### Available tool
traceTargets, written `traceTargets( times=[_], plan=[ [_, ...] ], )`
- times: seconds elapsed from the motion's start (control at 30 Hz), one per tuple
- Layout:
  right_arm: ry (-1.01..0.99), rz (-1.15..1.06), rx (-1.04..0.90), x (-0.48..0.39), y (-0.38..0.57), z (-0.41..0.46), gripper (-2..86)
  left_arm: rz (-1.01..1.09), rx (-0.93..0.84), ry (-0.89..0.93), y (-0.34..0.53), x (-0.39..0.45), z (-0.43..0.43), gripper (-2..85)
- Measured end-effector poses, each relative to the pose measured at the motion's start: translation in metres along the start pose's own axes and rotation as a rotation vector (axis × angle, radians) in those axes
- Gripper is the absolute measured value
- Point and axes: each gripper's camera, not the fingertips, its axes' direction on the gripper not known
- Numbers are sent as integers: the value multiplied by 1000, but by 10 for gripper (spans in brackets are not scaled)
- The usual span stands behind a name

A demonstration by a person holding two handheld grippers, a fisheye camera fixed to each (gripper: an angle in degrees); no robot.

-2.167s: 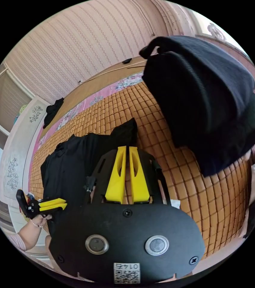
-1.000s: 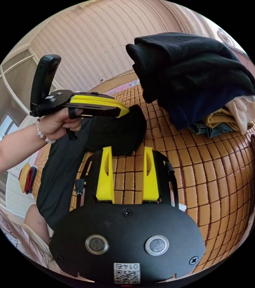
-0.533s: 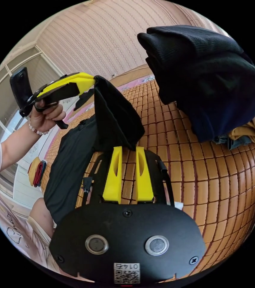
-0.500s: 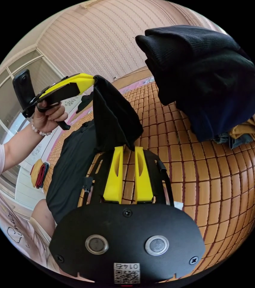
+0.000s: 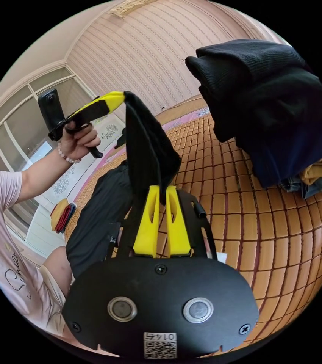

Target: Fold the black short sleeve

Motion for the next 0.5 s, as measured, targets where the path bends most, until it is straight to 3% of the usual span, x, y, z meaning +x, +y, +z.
traceTargets(
  times=[0.2, 0.5],
  plan=[
    [109, 101, -177, 15, -12, 3, 13, -219, -180, 48, -6, -27, 93, -6],
    [213, 132, -260, 15, -23, 4, 6, -243, -339, 6, -7, -42, 146, 8]
  ],
)
